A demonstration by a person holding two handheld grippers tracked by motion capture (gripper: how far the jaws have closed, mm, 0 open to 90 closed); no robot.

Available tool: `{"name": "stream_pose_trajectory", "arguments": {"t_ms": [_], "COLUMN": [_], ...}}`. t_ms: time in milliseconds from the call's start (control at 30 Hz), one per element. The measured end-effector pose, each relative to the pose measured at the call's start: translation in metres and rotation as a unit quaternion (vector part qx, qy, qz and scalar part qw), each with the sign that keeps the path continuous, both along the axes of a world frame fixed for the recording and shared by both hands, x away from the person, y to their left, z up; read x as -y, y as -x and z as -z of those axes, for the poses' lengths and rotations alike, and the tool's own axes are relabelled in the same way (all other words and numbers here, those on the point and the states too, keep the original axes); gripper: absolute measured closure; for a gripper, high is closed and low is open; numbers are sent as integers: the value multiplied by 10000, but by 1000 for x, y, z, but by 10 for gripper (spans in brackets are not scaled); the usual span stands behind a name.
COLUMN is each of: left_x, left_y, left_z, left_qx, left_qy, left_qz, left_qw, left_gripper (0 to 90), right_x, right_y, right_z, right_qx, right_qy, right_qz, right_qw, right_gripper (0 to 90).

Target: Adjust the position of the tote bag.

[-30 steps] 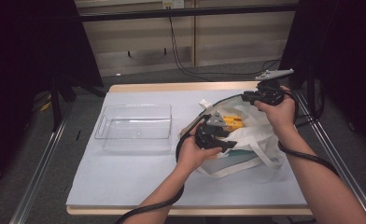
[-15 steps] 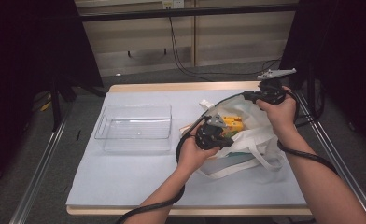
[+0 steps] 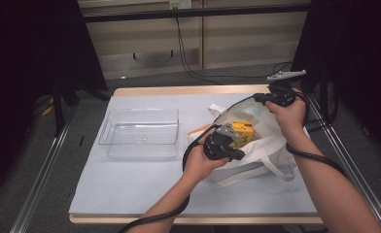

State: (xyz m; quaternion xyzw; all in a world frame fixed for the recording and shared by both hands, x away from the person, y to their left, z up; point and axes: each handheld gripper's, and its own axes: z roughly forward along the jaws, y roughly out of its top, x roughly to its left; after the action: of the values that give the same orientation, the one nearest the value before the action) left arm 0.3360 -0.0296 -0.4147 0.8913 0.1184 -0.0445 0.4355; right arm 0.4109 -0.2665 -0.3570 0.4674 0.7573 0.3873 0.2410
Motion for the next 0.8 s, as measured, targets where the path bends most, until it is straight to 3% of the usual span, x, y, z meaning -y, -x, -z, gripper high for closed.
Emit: {"name": "stream_pose_trajectory", "arguments": {"t_ms": [67, 133, 200, 500, 633, 667, 800], "left_x": [-1, -2, -2, -3, -3, -4, -3], "left_y": [2, 2, 3, 7, 9, 9, 10], "left_z": [3, 2, 4, 6, 7, 6, 9], "left_qx": [-62, -84, -64, -90, -73, -84, -114], "left_qy": [79, -39, 52, 35, -10, -105, 29], "left_qz": [-18, 63, 90, 179, 209, 248, 239], "left_qw": [9999, 9999, 9999, 9998, 9998, 9996, 9996], "left_gripper": [877, 877, 877, 877, 877, 877, 877], "right_x": [-1, -2, -2, -2, 0, 1, 2], "right_y": [-2, -4, -7, -17, -20, -20, -23], "right_z": [2, 4, 7, 20, 25, 26, 30], "right_qx": [-36, -61, -64, -196, -242, -251, -270], "right_qy": [26, 21, 41, 48, -28, -18, -67], "right_qz": [23, 65, 77, 191, 251, 275, 260], "right_qw": [10000, 10000, 9999, 9996, 9994, 9993, 9993], "right_gripper": [890, 890, 889, 889, 889, 888, 888]}}
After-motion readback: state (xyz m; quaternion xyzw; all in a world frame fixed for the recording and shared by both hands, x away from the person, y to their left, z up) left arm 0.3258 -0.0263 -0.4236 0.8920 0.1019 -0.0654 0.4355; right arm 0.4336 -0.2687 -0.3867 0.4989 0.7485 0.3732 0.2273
